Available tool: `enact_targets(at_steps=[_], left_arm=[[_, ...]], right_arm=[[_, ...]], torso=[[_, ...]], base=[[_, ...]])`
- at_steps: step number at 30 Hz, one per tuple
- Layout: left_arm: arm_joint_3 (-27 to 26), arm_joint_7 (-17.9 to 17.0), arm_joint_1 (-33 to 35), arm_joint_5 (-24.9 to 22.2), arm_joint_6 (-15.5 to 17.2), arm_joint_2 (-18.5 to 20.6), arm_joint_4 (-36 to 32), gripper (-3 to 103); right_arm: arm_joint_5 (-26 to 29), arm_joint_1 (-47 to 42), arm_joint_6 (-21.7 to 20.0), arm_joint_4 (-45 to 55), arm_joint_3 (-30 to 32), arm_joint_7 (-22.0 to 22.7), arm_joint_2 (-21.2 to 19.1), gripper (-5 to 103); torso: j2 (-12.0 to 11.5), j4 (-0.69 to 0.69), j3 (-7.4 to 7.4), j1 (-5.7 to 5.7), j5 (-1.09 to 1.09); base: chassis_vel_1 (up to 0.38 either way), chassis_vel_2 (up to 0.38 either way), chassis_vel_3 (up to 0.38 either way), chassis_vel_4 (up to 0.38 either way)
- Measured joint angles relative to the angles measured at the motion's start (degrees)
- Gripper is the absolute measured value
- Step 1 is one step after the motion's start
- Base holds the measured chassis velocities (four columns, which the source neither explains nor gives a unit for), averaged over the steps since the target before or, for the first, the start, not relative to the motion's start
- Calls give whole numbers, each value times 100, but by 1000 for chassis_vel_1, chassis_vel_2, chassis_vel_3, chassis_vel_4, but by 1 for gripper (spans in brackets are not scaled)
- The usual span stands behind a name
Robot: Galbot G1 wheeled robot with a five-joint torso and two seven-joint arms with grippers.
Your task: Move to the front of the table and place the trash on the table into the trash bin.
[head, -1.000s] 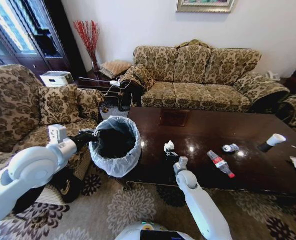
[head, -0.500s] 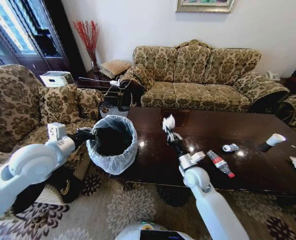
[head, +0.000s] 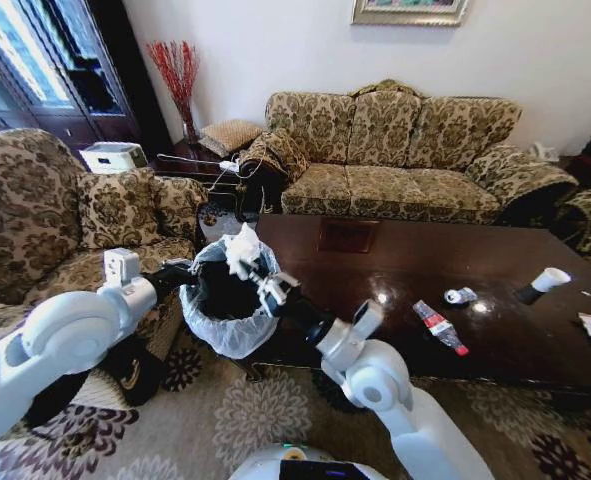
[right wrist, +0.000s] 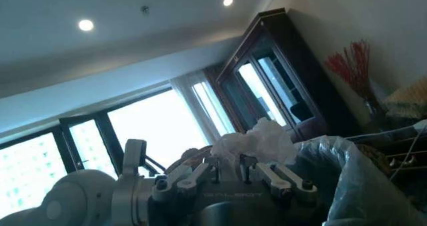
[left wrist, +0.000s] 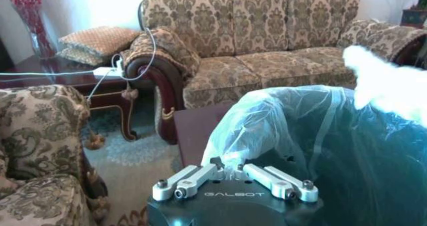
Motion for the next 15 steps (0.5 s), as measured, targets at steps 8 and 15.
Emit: enact_targets(at_steps=[8,15], left_arm=[[-3,-4,11,-3,32,-35,-69,3],[-9,-14,38,-2,65,-81,-100,3]], right_arm=[[-238,-69,-2,-76,35,-1,-11,43],[-570,-176,219,-152,7,-197,69,71]], torso=[[0,0,0,0,0],[0,0,0,0,0]], base=[[0,0,0,0],[0,0,0,0]])
